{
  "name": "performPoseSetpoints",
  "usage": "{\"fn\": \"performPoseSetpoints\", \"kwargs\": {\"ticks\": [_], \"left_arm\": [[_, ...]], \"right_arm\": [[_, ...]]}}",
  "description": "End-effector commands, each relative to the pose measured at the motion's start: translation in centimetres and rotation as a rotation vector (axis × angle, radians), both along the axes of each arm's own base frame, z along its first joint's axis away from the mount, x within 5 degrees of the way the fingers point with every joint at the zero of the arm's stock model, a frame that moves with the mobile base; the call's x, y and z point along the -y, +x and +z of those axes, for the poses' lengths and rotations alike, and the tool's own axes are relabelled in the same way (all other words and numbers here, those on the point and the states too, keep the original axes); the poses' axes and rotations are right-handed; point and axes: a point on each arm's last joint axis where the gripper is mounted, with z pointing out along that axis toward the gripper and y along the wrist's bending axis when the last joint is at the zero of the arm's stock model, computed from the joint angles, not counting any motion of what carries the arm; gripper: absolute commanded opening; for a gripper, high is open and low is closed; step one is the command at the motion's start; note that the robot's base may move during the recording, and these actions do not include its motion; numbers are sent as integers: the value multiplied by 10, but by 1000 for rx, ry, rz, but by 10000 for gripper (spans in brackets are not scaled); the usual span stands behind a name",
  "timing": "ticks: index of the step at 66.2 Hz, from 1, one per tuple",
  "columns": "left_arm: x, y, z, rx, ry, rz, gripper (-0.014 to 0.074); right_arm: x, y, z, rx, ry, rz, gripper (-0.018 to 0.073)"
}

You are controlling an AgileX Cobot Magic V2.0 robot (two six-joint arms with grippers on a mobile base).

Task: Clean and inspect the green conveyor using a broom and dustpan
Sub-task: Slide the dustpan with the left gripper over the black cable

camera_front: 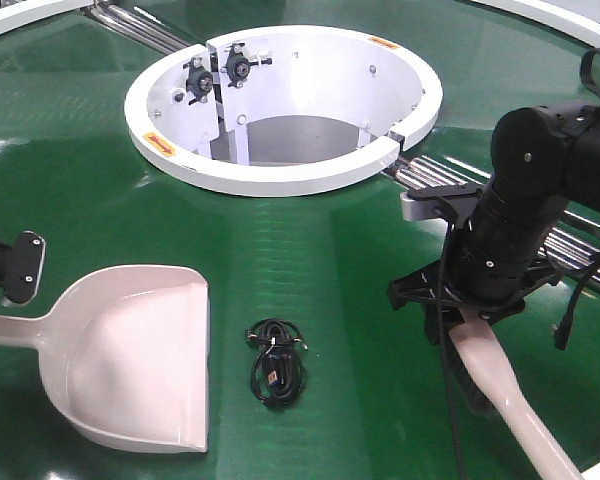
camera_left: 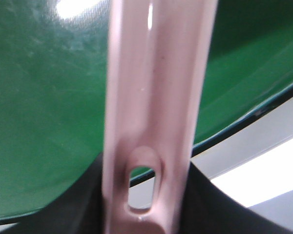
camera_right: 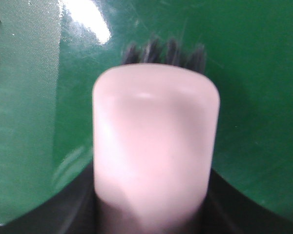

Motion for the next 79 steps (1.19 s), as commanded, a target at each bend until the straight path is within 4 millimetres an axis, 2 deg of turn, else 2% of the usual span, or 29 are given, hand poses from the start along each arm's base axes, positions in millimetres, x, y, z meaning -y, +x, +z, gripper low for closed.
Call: {"fn": "performPoseSetpoints", "kwargs": {"ticks": [1, 22, 40, 79], "left_arm": [[18, 3, 16, 101, -91, 11, -24], [36, 15, 20, 112, -129, -15, -24], [50, 25, 13, 90, -134, -43, -24], [65, 27, 10, 93, -147, -84, -24]], "right_arm": [[2, -3, 21, 63, 21, 6, -5], [3, -3, 21, 62, 20, 6, -6], [3, -3, 21, 60, 20, 6, -6], [3, -3, 21, 60, 20, 7, -6]]}}
